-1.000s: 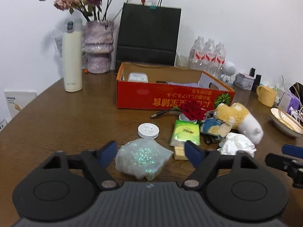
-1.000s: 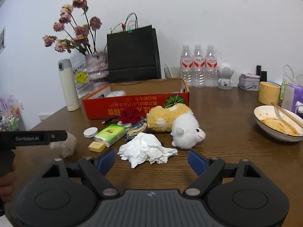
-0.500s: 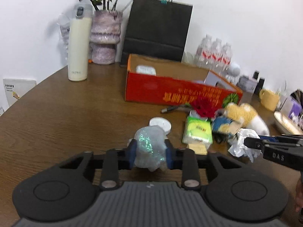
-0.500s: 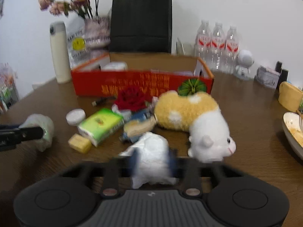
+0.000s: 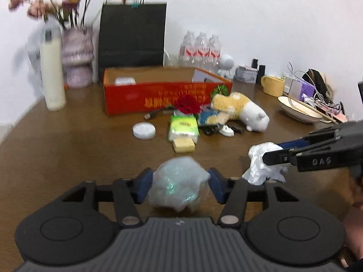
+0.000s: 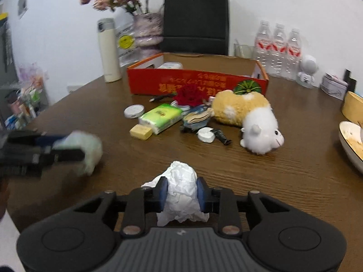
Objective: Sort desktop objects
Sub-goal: 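Grasp the glittery plastic bag with the left tool while the right tool grasps the crumpled white tissue, then release the glittery bag into the cardboard box while the right tool drops the tissue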
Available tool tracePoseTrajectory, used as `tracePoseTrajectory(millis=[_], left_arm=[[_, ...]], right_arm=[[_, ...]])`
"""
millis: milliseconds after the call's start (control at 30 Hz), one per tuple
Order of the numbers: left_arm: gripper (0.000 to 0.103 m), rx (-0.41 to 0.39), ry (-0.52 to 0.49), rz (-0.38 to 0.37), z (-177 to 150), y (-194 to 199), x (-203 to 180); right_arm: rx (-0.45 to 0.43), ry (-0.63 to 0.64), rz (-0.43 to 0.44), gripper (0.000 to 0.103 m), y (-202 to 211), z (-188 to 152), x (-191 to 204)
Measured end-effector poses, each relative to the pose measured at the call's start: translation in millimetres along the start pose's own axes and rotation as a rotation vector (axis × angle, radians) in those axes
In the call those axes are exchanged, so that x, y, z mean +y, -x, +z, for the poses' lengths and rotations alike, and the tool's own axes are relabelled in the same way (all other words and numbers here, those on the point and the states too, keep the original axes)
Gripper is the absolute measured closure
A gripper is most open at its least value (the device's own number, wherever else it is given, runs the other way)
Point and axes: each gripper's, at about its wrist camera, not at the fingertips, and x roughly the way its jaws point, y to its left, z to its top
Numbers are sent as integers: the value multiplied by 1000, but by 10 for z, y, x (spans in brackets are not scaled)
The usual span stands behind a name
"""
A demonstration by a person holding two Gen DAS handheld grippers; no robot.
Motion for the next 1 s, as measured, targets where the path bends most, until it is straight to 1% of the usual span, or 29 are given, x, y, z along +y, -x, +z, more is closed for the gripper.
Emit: tracePoseTrajectory(millis=[33, 67, 100, 133, 167, 200, 233, 267, 300, 367, 467, 500, 567, 633, 700, 767, 833, 900, 933, 1000], left_arm=[[35, -3, 11, -2, 4, 11, 17], [34, 4, 33, -14, 4, 1, 48], [34, 19, 52, -26, 0, -28, 73], [34, 35, 63, -24, -6, -66, 81], [36, 56, 69, -11, -21, -112, 72], [40, 73, 74, 7, -41, -153, 54], [56, 81, 80, 23, -62, -176, 48], [57, 78, 87, 27, -76, -183, 46], [58, 68, 91, 22, -81, -169, 41], [60, 62, 92, 11, -81, -159, 35], [62, 62, 110, 24, -52, -171, 43], [62, 57, 121, 23, -28, -169, 51], [62, 41, 151, 9, 36, -156, 72], [62, 24, 180, 8, 102, -160, 102], [62, 12, 198, 31, 205, -200, 126], [62, -20, 216, 30, 377, -221, 179], [62, -68, 221, 21, 573, -218, 252], [62, -124, 227, 69, 740, -175, 365], [62, -140, 228, 92, 797, -169, 427], [62, -141, 243, 126, 918, -221, 569]], right_arm=[[-11, -4, 6, 65, 25, 17, 1], [-20, 0, 6, 61, 41, 29, -6], [-30, 8, 5, 61, 73, 30, -2], [-33, 17, 6, 61, 88, 27, 10], [-24, 22, 6, 60, 69, 24, 26], [-5, 27, 2, 60, 38, 7, 41], [17, 31, -14, 61, -10, -18, 62], [35, 33, -32, 62, -63, -44, 77], [52, 30, -41, 68, -110, -72, 78], [48, 15, -24, 77, -135, -112, 84], [43, 49, -21, 84, -162, -108, 131], [44, 45, -15, 87, -162, -94, 133], [38, 25, 3, 90, -128, -43, 103], [-1, 6, 50, 90, -48, 61, 39], [-52, 13, 66, 90, 42, 211, -24], [-103, 16, 75, 90, 126, 396, -117], [-151, 47, 52, 90, 182, 573, -207], [-190, 66, 4, 90, 229, 743, -346], [-204, 60, -19, 90, 253, 814, -457], [-215, 31, -63, 90, 260, 928, -690]])
